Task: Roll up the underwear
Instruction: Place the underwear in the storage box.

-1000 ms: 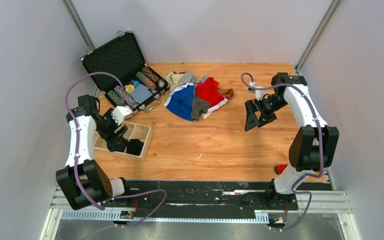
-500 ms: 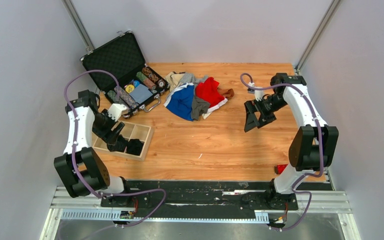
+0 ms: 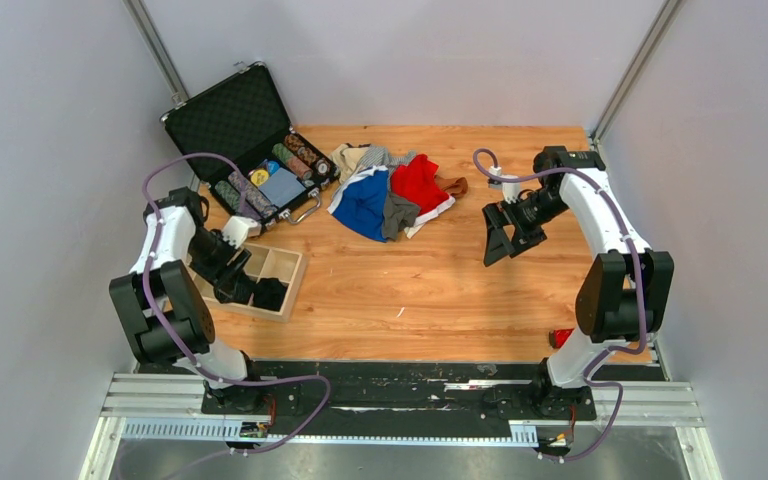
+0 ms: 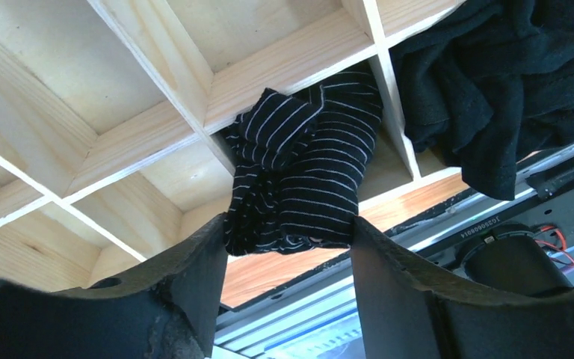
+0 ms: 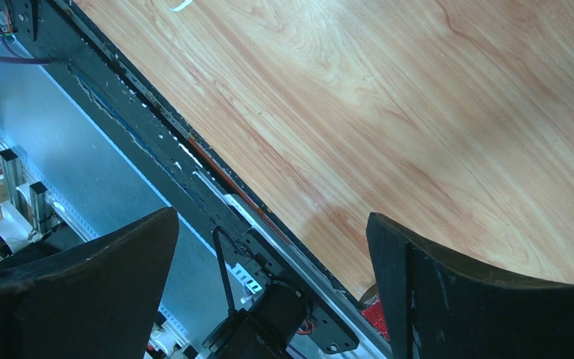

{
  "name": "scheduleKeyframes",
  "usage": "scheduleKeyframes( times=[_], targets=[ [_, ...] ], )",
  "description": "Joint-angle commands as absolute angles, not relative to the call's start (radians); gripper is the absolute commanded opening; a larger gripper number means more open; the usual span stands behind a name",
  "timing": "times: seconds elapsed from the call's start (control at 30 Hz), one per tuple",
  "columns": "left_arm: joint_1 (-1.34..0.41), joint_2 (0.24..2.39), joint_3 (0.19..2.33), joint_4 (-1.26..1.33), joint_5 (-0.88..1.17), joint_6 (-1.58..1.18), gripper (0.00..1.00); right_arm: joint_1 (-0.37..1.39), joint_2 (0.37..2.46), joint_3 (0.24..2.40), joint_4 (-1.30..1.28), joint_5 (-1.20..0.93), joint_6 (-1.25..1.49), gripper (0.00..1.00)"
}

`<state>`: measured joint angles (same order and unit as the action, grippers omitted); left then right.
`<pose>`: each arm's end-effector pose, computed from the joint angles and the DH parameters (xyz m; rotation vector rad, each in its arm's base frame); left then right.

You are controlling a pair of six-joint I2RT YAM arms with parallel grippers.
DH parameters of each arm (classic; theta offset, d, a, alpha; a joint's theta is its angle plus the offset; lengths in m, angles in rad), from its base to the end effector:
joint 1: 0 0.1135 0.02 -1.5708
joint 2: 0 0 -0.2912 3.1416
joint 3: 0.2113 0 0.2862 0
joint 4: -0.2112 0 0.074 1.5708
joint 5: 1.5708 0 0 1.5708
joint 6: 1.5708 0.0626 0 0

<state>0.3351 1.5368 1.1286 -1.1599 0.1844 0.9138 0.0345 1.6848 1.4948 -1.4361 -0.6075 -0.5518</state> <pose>0.2787 0.0849 0.2130 0.8630 2.8975 -0.2243 0.3309 0.0472 0.2837 -0.8148 2.7865 0.9002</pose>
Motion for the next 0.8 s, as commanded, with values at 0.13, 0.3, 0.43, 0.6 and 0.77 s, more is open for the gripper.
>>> scheduleKeyframes(
  times=[0.13,0.3,0.43,0.6,0.77],
  targets=[
    [0.33,1.58,1.148,-1.205,0.262,0.917,0.35,0.043,1.68,1.502,-1.445,-0.621,-0.556,1.0],
    [0.33,1.574,1.135,-1.209,0.278,0.913,0.07,0.045,1.689,1.503,-1.443,-0.625,-0.558,1.0],
    [0.329,1.56,1.114,-1.206,0.298,0.931,0.0,0.047,1.696,1.501,-1.438,-0.63,-0.557,1.0],
    [0.305,1.606,1.042,-1.133,0.281,0.976,0.0,0.056,1.705,1.505,-1.436,-0.63,-0.558,1.0],
    [0.302,1.691,0.972,-1.052,0.185,1.059,0.0,0.063,1.704,1.516,-1.438,-0.621,-0.557,1.0]
  ],
)
